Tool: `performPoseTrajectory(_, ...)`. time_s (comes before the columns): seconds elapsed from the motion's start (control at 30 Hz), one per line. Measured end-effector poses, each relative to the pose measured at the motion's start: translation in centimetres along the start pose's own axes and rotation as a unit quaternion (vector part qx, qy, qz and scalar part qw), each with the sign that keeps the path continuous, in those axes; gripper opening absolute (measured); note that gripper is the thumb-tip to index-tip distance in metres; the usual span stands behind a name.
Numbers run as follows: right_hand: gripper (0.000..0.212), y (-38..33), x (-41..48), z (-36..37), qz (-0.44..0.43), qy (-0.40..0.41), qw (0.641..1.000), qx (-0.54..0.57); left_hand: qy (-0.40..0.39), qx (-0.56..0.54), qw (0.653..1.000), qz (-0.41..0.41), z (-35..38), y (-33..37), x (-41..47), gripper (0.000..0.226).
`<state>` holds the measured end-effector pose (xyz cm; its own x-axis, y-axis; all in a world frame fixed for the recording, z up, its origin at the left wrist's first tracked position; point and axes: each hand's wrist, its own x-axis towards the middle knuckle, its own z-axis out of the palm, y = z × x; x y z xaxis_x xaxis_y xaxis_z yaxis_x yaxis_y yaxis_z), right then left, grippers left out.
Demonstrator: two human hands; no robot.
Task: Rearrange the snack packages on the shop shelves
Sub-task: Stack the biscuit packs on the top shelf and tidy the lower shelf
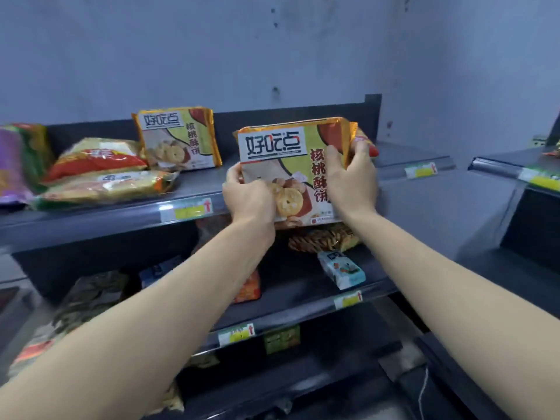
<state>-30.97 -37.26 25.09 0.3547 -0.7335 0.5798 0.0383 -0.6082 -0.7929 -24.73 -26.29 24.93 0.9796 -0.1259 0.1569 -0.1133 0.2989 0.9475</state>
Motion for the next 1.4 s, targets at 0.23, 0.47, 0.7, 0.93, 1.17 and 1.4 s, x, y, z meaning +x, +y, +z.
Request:
performPoseTrajectory(0.23,0.022,-4.7,3.0,8.4,-0.053,-0.064,0.996,0.016,0.005,0.039,0.999,0.035,-5.0,4.3,8.6,0.037)
performPoseTrajectory(0.47,0.032,-5.9,7.5,14.8,-0.087,-0.097,0.991,-0.024,-0.028,0.065,0.997,0.043,-7.0,6.9,15.9,0.047)
performPoseTrajectory(0.7,0.031,-6.0,11.0,21.6,-0.071,-0.166,0.983,0.016,0.013,0.103,0.993,0.049,-8.4,7.2,22.6,0.042)
performPoseTrajectory(0.93,0.030,-3.7,12.0,26.6,-0.010,-0.260,0.965,-0.016,0.022,0.207,0.978,0.009,-10.0,5.0,26.9,0.042)
performPoseTrajectory(1.17,0.038,-3.3,11.5,28.0,-0.014,-0.325,0.940,-0.098,0.055,0.297,0.953,-0.018,-10.7,4.4,28.6,0.034)
performPoseTrajectory(1.4,0.037,-3.7,10.8,28.0,-0.010,-0.333,0.939,-0.089,0.089,0.314,0.945,0.010,-11.0,4.2,28.0,0.021)
